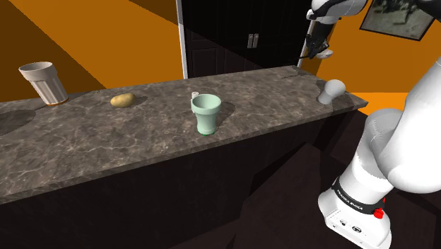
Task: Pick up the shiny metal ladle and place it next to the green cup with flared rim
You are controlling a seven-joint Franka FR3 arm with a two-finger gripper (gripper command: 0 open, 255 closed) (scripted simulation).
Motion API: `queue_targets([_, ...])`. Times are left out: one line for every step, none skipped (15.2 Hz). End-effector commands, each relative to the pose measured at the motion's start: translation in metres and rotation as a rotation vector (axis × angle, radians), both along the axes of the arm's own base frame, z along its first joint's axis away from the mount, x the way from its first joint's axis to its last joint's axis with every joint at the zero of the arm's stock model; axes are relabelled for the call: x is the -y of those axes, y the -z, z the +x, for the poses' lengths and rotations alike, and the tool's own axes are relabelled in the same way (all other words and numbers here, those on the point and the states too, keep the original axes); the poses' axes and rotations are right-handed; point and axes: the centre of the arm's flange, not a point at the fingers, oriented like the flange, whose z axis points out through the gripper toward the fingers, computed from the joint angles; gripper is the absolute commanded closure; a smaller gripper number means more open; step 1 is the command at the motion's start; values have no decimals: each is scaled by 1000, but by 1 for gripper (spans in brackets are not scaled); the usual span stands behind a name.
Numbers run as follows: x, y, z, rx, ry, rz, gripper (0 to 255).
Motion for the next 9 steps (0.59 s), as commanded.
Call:
queue_targets([0, -10, 1, -1, 0, 0, 255])
queue_targets([0, -15, 1, -1, 0, 0, 255])
queue_targets([0, -21, 1, -1, 0, 0, 255])
queue_targets([0, -26, 1, -1, 0, 0, 255])
queue_targets([0, -27, 1, -1, 0, 0, 255])
queue_targets([-12, -27, 7, -1, 0, 0, 255])
queue_targets([-24, -27, 13, -1, 0, 0, 255])
queue_targets([-35, -27, 19, -1, 0, 0, 255])
queue_targets([-47, -27, 25, -1, 0, 0, 255])
